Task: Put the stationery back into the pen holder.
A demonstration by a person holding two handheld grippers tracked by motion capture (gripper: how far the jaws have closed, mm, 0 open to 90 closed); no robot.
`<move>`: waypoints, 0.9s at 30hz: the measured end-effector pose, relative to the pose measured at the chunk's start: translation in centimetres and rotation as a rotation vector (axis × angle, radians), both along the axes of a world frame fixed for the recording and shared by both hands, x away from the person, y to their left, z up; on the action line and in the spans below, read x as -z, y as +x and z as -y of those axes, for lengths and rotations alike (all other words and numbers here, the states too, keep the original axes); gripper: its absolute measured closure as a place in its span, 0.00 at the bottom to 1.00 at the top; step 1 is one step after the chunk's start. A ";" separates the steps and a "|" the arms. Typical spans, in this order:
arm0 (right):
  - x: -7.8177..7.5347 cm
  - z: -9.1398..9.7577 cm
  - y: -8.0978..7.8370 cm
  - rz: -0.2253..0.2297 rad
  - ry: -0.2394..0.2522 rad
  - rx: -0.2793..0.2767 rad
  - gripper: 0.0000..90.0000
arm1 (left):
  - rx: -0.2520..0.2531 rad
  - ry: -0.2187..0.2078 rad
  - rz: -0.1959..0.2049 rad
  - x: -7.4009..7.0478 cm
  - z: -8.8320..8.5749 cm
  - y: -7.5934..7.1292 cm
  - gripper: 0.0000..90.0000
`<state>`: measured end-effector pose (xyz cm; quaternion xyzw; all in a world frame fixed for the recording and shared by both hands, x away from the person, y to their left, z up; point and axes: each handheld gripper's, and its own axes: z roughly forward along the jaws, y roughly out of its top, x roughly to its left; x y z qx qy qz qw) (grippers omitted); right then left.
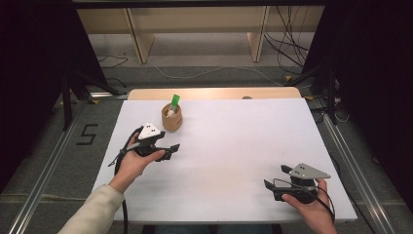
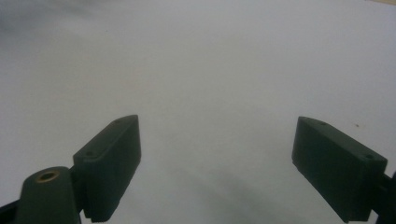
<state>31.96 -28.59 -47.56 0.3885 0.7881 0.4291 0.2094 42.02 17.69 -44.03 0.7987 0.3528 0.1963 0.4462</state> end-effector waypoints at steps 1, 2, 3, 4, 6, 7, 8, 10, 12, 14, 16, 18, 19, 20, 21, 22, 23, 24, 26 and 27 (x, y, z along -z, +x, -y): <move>0.0 0.0 0.0 -0.005 0.001 0.003 0.18 | 0.005 -0.001 -0.003 0.1 0.1 -0.3 0.26; 0.0 0.0 0.0 0.000 0.000 -0.001 0.18 | 0.012 0.003 -0.002 0.3 0.2 -0.5 0.26; 0.0 0.0 0.0 -0.004 0.000 0.001 0.18 | 0.016 0.006 -0.003 0.3 0.2 -0.7 0.26; 0.0 0.0 0.0 -0.005 0.000 0.002 0.18 | 0.019 0.006 -0.002 0.5 0.3 -0.9 0.26; 0.0 0.0 0.0 -0.002 -0.001 -0.001 0.18 | 0.028 0.007 -0.007 0.6 0.5 -1.4 0.26; 0.0 0.0 0.0 -0.001 -0.001 -0.002 0.18 | 0.034 0.008 -0.008 0.7 0.6 -1.7 0.26; 0.0 0.0 0.0 -0.001 -0.002 -0.002 0.18 | 0.040 0.009 -0.007 0.8 0.6 -1.9 0.26; 0.0 0.0 0.0 -0.001 -0.003 -0.004 0.18 | 0.047 0.008 -0.002 1.0 0.8 -2.5 0.26; 0.0 0.0 -0.1 -0.002 -0.005 -0.005 0.18 | 0.052 0.012 0.000 1.2 0.8 -3.0 0.26; 0.0 0.0 -0.1 -0.004 -0.005 -0.005 0.18 | 0.057 0.010 -0.001 1.5 0.8 -3.5 0.26; 0.0 -0.1 -0.1 -0.002 -0.003 -0.007 0.18 | 0.061 0.014 -0.004 1.9 0.7 -4.2 0.26; 0.1 -0.1 -0.1 -0.003 -0.002 -0.008 0.18 | 0.063 0.015 -0.009 2.2 0.5 -4.7 0.26; 0.1 -0.1 -0.1 -0.003 -0.003 -0.008 0.18 | 0.062 0.018 -0.014 2.5 0.3 -5.0 0.26; 0.0 -0.1 -0.1 -0.004 -0.006 -0.007 0.18 | 0.063 0.022 -0.012 2.6 0.2 -5.1 0.26; 0.0 -0.1 -0.1 -0.004 -0.006 -0.008 0.18 | 0.063 0.022 -0.015 2.8 0.1 -5.3 0.26; 0.0 -0.1 -0.1 -0.004 -0.005 -0.008 0.18 | 0.062 0.022 -0.018 2.9 0.0 -5.5 0.26; 0.1 -0.1 -0.1 -0.004 -0.007 -0.009 0.18 | 0.060 0.022 -0.016 3.0 -0.2 -5.7 0.26; 0.1 -0.1 -0.1 -0.004 -0.008 -0.010 0.18 | 0.062 0.027 -0.013 3.0 -0.3 -5.8 0.26; 0.1 -0.1 -0.1 -0.001 -0.009 -0.013 0.18 | 0.058 0.022 -0.014 3.1 -0.5 -6.1 0.26; 0.1 -0.1 -0.1 0.000 -0.010 -0.014 0.18 | 0.061 0.024 -0.011 3.2 -0.6 -6.2 0.26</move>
